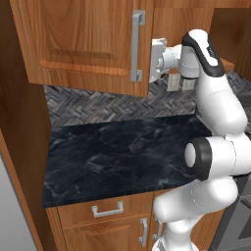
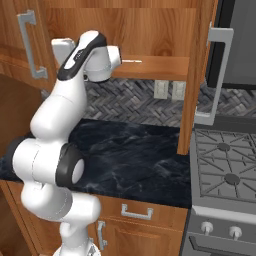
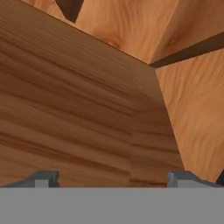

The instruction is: Open the cabinet and move the ladle to the pot. Then close the cabinet.

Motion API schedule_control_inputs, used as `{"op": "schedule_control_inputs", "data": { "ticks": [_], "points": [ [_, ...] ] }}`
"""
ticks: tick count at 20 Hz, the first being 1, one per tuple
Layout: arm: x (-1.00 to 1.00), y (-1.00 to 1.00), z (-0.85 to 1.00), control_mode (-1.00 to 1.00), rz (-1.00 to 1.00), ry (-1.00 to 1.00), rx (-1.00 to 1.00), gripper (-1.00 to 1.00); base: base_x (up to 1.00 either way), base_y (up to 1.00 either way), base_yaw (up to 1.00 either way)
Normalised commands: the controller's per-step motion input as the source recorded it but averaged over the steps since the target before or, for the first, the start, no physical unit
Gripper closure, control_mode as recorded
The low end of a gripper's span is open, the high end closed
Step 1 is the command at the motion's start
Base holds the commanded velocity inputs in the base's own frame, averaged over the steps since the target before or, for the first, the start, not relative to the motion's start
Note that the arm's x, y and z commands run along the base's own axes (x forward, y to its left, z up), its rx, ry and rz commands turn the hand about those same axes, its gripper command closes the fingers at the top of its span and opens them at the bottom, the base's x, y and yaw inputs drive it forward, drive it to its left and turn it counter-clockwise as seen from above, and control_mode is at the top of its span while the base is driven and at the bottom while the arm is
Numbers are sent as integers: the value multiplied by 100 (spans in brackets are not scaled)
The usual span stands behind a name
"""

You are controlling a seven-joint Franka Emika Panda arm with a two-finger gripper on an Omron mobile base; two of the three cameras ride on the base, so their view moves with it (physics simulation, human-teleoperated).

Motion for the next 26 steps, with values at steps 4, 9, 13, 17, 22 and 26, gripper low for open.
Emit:
{"op": "schedule_control_inputs", "data": {
  "ticks": [4,9,13,17,22,26],
  "points": [
    [-52,15,0,-100,13,-1,0,-100,0,0,0],
    [-45,16,0,-100,9,0,0,-100,0,0,0],
    [-42,12,0,-100,7,0,0,-100,0,0,0],
    [-36,11,0,-100,6,0,0,-100,0,0,0],
    [-15,11,0,-100,4,0,0,-100,0,0,0],
    [0,1,0,-100,1,-1,0,-100,0,0,0]
  ]
}}
